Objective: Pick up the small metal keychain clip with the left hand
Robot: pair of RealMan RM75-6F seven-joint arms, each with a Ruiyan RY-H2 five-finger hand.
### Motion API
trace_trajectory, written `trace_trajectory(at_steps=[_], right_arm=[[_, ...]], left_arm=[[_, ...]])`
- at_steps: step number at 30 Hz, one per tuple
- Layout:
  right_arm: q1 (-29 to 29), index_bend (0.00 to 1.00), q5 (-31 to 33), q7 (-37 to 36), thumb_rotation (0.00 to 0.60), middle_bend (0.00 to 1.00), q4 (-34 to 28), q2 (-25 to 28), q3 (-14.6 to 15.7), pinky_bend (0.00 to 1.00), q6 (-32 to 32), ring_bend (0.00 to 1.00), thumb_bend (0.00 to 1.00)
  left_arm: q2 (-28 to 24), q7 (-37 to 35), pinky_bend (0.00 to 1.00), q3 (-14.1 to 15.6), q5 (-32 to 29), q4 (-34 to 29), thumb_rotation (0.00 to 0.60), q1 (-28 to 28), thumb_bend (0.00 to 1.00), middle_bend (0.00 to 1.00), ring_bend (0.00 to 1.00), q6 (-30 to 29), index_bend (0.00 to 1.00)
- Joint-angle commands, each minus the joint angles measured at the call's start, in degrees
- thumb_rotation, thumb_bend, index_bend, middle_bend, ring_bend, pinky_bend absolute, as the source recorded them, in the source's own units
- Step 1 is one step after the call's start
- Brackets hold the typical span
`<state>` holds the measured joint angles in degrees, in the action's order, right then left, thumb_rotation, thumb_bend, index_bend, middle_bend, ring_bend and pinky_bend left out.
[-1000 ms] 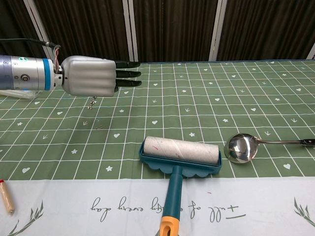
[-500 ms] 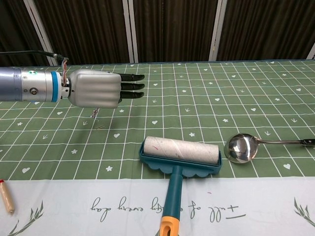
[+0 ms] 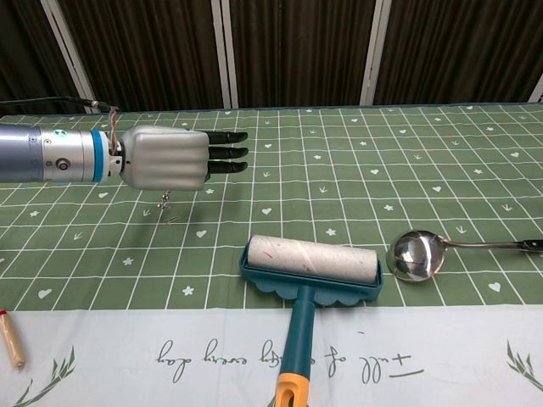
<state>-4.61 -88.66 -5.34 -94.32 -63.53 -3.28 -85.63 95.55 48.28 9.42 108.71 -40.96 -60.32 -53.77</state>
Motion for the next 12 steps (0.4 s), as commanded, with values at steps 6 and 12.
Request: trace_trajectory(at_steps=[6, 12], right_arm=[[0.0, 0.12, 0.1, -0.2, 0.6, 0.0, 0.0, 0.1, -0.1, 0.13, -0.1, 0.0, 0.11], [0.1, 0.12, 0.2, -0.5, 0.6, 0.0, 0.0, 0.1, -0.2, 0.13, -0.4, 0.0, 0.11]], left_arm=[[2.0, -1.0, 0.0, -0.3, -0.2, 1.9, 0.6, 0.1, 0.46, 0.04, 0.0, 0.2, 0.7], [2.5, -2.0, 0.0, -0.2, -0.2, 2.8, 0.6, 0.1, 0.47, 0.04, 0.0, 0.0, 0.71]])
